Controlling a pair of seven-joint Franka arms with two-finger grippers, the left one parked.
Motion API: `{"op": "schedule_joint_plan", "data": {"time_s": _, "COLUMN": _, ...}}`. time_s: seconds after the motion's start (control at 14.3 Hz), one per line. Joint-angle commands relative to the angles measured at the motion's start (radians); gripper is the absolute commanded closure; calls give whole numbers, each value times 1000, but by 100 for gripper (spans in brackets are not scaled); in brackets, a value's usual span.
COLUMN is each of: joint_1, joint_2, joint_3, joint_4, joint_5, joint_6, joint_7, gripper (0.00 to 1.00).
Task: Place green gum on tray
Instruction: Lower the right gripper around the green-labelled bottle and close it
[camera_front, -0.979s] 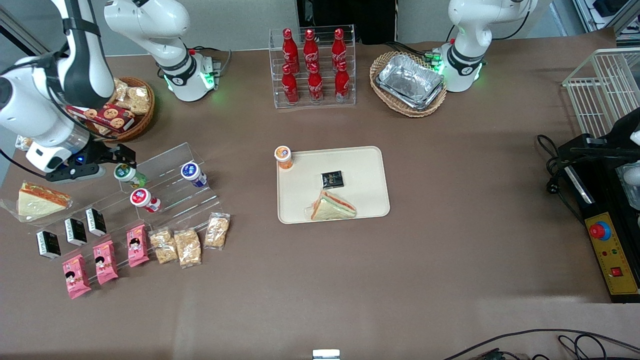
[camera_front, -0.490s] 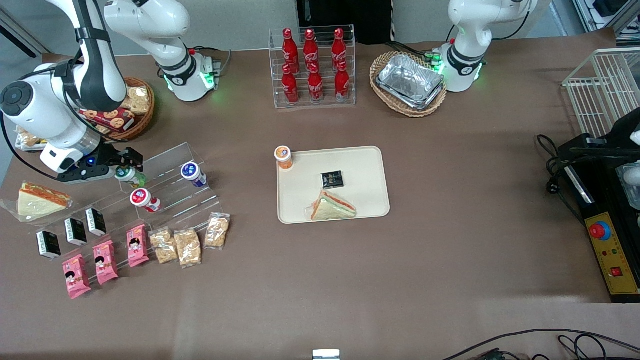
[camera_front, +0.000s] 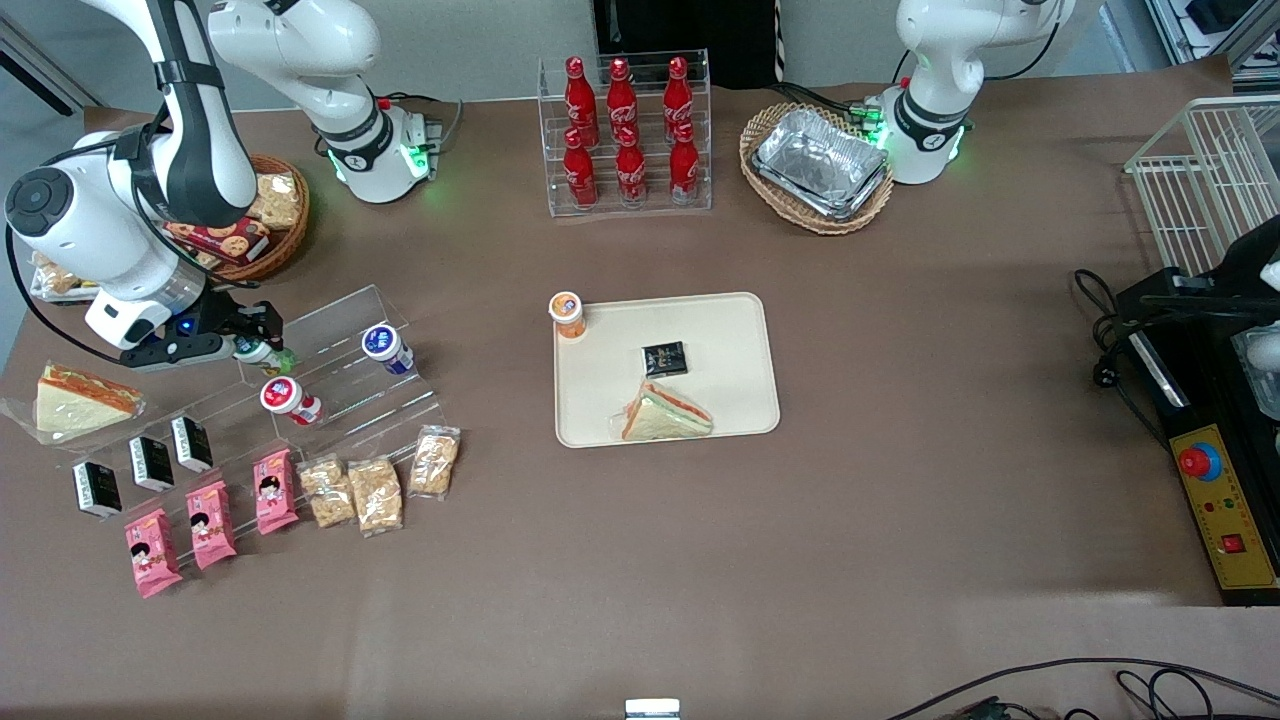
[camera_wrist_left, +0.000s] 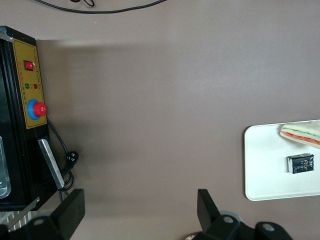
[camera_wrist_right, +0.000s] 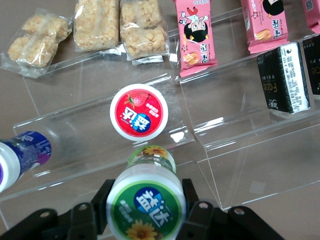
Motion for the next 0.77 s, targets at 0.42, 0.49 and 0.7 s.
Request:
{"op": "schedule_joint_plan", "data": {"time_s": 0.42, "joint_1": 2, "joint_2": -67, "joint_3": -1, "joint_4": 197, "joint_5": 24, "joint_6": -309, "joint_7": -21, "gripper": 100}}
{"op": "schedule_joint_plan", "data": {"time_s": 0.49, "joint_1": 2, "joint_2": -58, "joint_3": -1, "joint_4": 277, "joint_5": 24, "joint_6": -401, "joint_7": -18, "gripper": 100}}
{"op": "schedule_joint_plan", "data": {"time_s": 0.7, "joint_1": 5, "joint_2": -26, "joint_3": 2, "joint_4": 493, "joint_5": 27, "joint_6": -635, "joint_7": -4, "gripper": 100}}
